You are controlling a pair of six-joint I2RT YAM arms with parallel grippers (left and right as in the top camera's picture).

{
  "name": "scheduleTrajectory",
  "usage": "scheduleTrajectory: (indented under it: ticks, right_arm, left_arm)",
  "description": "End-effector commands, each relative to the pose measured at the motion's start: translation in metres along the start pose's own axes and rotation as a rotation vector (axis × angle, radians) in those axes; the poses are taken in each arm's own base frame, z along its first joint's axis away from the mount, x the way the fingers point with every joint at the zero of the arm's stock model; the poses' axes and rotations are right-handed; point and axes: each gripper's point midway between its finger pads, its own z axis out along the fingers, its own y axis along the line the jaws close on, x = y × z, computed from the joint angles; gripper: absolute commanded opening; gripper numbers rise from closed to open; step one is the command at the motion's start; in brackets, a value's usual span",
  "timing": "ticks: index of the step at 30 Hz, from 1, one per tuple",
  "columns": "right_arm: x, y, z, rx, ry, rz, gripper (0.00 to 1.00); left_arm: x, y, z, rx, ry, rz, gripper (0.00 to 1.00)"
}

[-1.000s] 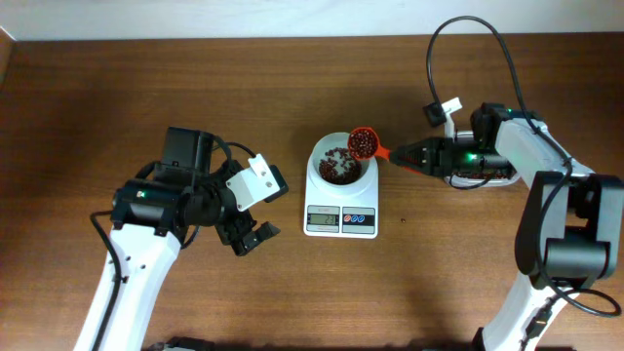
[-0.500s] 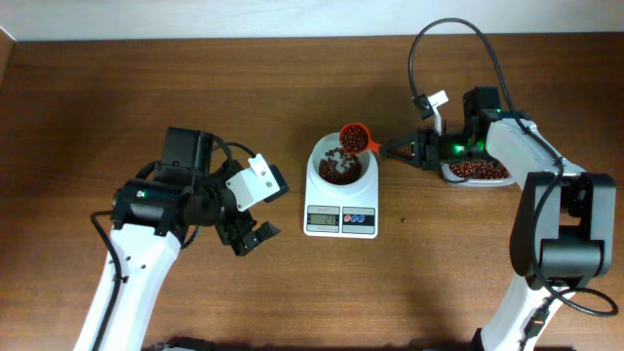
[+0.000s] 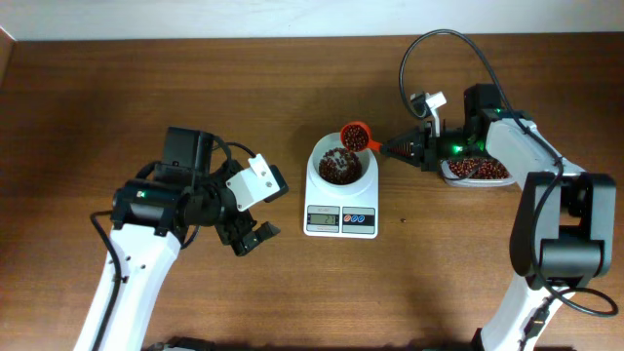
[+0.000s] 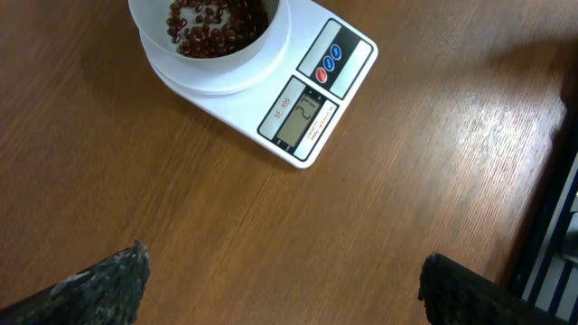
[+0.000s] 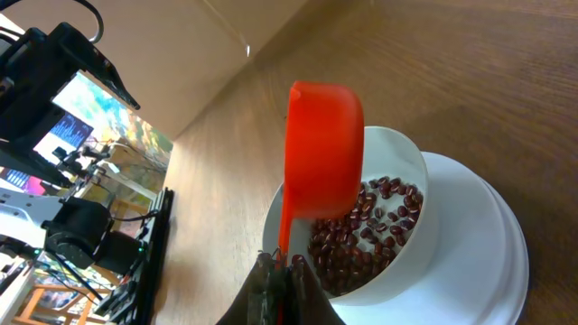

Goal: Scoop and weigh 50g on scale
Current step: 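Tilt the scoop with the right gripper to pour beans into the bowl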

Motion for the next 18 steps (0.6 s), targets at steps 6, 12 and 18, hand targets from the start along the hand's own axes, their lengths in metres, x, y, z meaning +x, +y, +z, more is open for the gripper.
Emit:
scheduleTrajectory:
  ticks: [6, 12, 18]
  right_arm:
    - [0.001, 0.0, 0.002, -0.009, -0.001, -0.071, 0.04]
    - [0.002, 0.003, 0.009, -0.023, 0.01, -0.242, 0.04]
    - [0.009, 0.0, 0.014, 0.0, 0.056, -0.253, 0.04]
  left_arm:
    - [0.001, -0.002, 0.001, 0.007, 0.001, -0.012, 0.99]
    - [0.001, -0.002, 0.001, 0.007, 0.001, -0.012, 0.99]
    - [0.001, -0.002, 0.001, 0.007, 0.001, -0.012, 0.99]
